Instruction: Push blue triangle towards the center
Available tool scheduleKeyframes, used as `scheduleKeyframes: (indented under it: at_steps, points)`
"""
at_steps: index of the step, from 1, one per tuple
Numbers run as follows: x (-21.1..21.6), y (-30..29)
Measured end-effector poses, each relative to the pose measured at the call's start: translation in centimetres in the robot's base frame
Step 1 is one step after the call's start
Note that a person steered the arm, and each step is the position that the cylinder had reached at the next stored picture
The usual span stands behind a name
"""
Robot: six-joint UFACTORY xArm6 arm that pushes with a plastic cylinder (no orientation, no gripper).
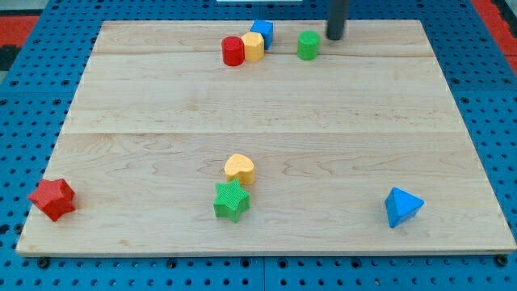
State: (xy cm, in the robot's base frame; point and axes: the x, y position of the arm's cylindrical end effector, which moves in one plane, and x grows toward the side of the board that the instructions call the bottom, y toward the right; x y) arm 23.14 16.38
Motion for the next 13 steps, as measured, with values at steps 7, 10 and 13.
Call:
scheduleKeyframes:
  at_steps: [7,10,13]
  points:
    - [12.7,7.4]
    - [32.1,15.0]
    - [34.0,-3.1]
